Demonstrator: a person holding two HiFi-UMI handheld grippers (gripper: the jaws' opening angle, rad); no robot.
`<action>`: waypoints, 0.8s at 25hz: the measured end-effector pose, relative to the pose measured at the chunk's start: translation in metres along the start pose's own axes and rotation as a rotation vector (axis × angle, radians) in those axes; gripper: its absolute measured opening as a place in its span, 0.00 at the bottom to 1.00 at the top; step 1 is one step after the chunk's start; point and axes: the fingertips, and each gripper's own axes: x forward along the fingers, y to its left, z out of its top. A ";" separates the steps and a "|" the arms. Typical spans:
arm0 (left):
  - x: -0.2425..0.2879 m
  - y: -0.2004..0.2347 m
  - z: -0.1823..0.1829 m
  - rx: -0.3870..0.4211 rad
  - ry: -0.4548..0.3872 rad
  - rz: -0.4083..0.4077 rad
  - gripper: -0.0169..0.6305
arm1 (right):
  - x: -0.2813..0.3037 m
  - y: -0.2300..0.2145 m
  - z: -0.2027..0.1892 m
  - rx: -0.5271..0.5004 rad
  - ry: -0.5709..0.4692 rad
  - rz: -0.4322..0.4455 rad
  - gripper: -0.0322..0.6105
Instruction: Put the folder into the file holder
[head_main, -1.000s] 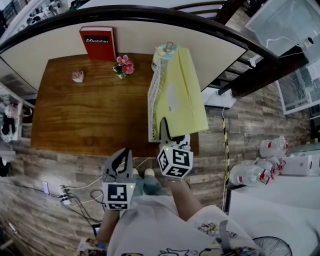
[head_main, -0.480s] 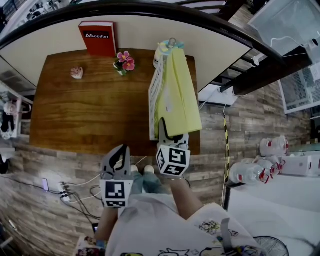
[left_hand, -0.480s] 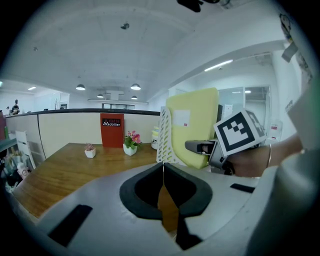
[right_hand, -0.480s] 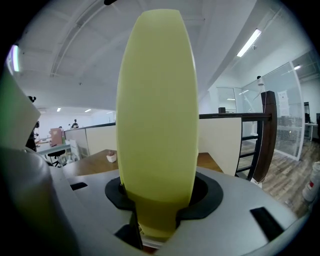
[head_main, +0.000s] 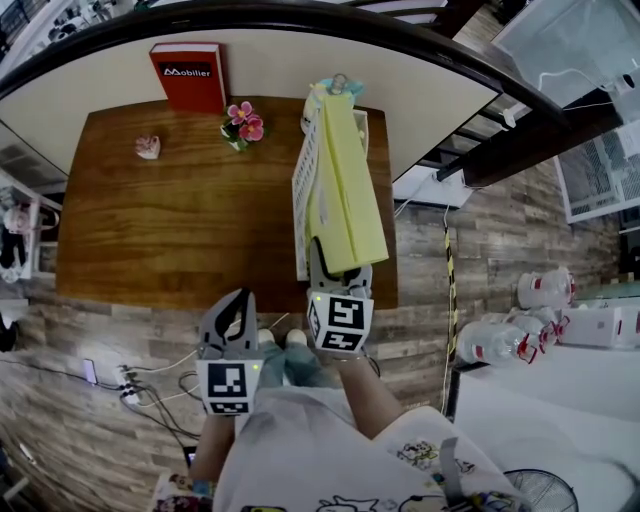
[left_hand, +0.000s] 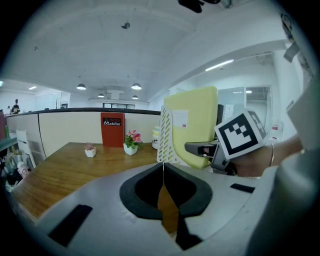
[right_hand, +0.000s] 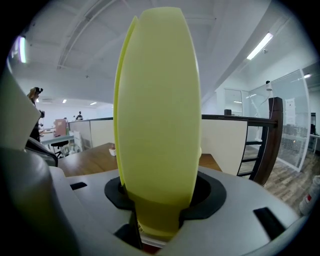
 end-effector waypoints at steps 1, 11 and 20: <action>0.000 0.000 0.000 -0.001 0.000 0.000 0.04 | 0.001 0.001 -0.001 -0.002 0.007 0.005 0.33; 0.000 0.000 0.000 -0.005 -0.005 0.001 0.04 | 0.001 0.012 -0.008 -0.034 0.081 0.076 0.41; -0.004 -0.002 -0.001 -0.009 -0.010 -0.001 0.04 | -0.005 0.014 -0.009 -0.031 0.068 0.094 0.43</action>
